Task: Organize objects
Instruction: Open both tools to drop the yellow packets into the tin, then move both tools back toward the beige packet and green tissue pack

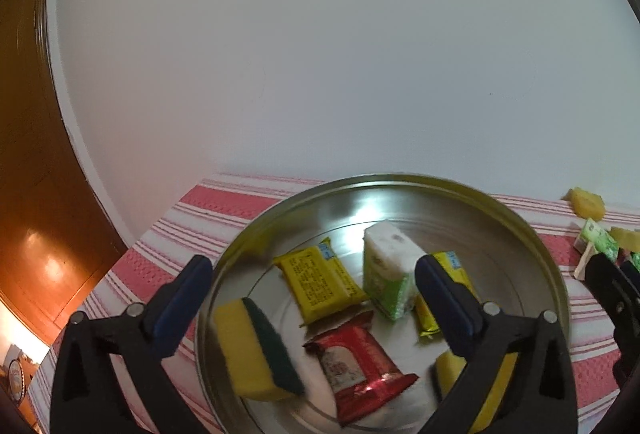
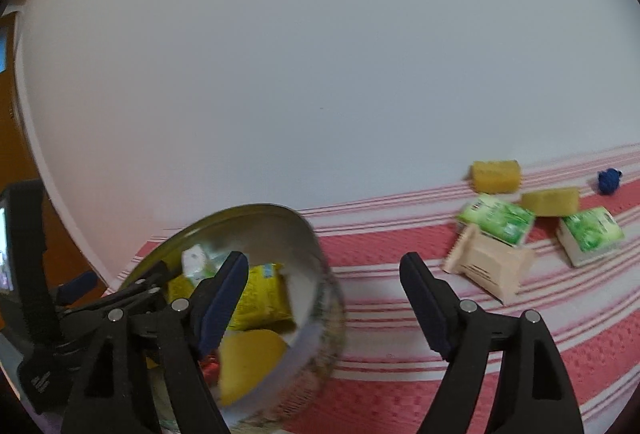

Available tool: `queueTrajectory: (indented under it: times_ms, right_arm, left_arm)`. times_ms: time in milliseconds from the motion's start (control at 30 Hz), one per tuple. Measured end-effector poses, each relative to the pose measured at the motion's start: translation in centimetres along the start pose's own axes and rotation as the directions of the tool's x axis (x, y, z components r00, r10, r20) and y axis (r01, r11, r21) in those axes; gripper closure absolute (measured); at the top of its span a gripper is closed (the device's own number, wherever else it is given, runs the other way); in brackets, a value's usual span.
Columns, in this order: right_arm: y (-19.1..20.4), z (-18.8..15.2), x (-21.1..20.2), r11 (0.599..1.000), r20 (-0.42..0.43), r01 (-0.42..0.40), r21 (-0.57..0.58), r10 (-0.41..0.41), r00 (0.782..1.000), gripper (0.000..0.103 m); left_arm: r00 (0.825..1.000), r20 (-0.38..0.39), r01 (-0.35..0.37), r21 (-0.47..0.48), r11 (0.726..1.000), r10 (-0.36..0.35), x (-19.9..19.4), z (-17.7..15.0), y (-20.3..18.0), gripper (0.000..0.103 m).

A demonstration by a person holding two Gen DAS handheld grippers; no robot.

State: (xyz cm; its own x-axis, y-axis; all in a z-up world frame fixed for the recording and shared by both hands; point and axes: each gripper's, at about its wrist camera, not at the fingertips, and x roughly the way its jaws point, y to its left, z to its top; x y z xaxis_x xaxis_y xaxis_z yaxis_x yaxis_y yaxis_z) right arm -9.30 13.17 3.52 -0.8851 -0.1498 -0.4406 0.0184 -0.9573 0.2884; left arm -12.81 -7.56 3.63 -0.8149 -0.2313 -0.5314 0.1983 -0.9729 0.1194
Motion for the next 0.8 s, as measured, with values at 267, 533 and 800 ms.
queueTrajectory:
  times_ms: [267, 533, 800]
  right_arm:
    - [-1.5, -0.6, -0.6, 0.997, -0.005, 0.076, -0.016, -0.076, 0.997, 0.023]
    - [-3.8, -1.0, -1.3, 0.990, -0.009, 0.141, -0.008, -0.141, 0.990, 0.023]
    - [-4.0, -1.4, -2.0, 0.979, -0.011, 0.195, -0.067, -0.196, 0.981, 0.023]
  left_arm:
    - [0.999, 0.023, 0.049, 0.004, 0.999, -0.049, -1.0, -0.8, -1.4, 0.001]
    - [0.994, 0.051, 0.098, 0.006, 0.995, -0.098, -2.1, -1.8, -3.1, 0.002]
    - [0.990, 0.081, 0.114, -0.011, 0.993, -0.113, -3.2, -3.0, -4.2, 0.003]
